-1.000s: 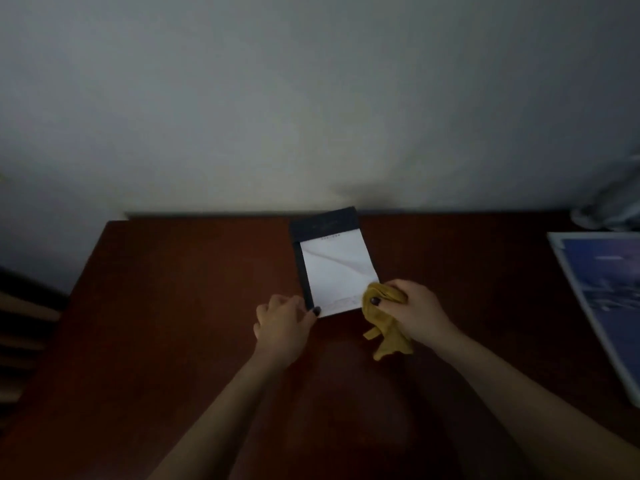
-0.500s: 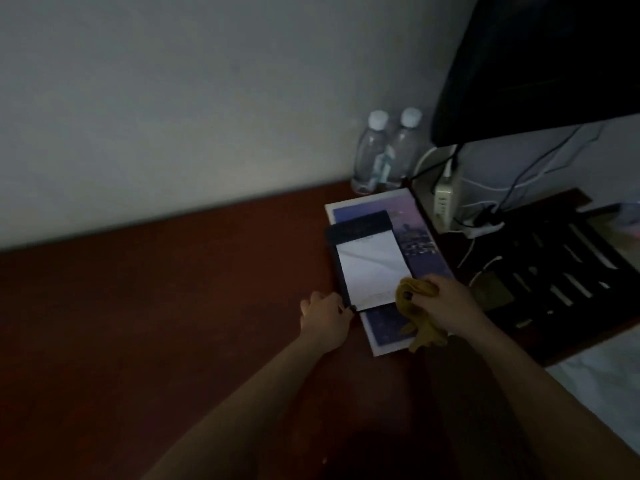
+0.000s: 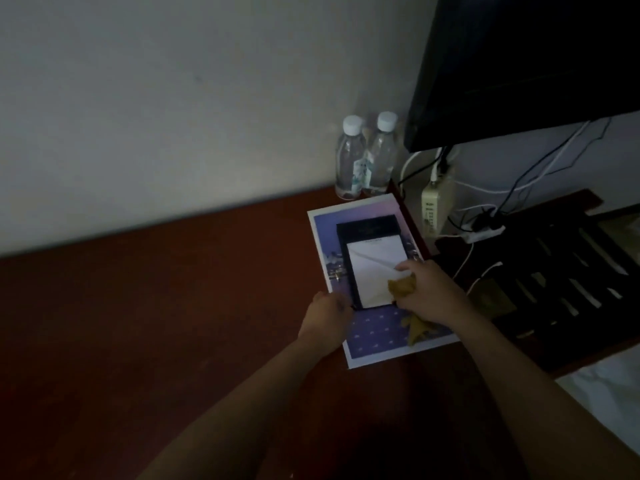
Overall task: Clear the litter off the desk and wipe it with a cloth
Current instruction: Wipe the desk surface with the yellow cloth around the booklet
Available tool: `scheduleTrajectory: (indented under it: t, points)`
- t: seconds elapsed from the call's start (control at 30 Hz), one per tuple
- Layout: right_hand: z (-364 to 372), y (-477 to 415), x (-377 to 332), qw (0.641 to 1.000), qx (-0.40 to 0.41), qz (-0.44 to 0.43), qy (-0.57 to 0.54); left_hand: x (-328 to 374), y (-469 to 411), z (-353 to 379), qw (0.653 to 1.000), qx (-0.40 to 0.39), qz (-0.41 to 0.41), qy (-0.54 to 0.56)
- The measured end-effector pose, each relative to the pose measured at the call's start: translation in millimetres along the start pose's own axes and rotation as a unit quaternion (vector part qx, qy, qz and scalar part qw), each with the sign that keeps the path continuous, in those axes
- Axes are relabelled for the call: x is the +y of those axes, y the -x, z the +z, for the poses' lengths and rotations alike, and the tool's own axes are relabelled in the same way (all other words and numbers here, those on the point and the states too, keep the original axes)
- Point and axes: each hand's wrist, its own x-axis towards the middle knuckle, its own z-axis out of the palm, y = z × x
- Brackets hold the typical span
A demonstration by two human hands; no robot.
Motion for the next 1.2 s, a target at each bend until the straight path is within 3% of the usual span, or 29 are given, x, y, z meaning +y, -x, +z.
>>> scheduleTrajectory:
  t: [0.1, 0.23, 0.47, 0.63, 0.77, 0.97, 1.03, 1.2]
  points:
    - [9, 1, -48, 0.996, -0.045, -0.074, 0.026, -18, 20, -34, 0.999, -0.009, 0.018, 0.028]
    - [40, 11, -133, 0.979, -0.086, -0.182, 0.041, -68, 67, -93, 0.995, 0.054, 0.004, 0.081]
    - [158, 57, -284, 0.922, -0.235, -0.296, 0.079, -231, 204, -184, 0.977, 0.177, -0.080, 0.090]
    - [267, 95, -383, 0.888, -0.246, -0.339, 0.189, -346, 279, -236, 0.956, 0.242, -0.098, 0.132]
    - [338, 110, -467, 0.892, -0.243, -0.321, 0.204, -434, 312, -286, 0.964, 0.221, -0.083, 0.124]
    - [402, 130, -567, 0.925, -0.030, -0.353, 0.137, -534, 359, -357, 0.976, 0.178, -0.099, 0.080]
    - [428, 141, -573, 0.910, -0.048, -0.387, 0.141, -556, 366, -371, 0.976, 0.173, -0.110, 0.070]
    - [481, 173, -543, 0.844, -0.202, -0.427, 0.255, -585, 367, -382, 0.981, 0.156, -0.112, 0.035]
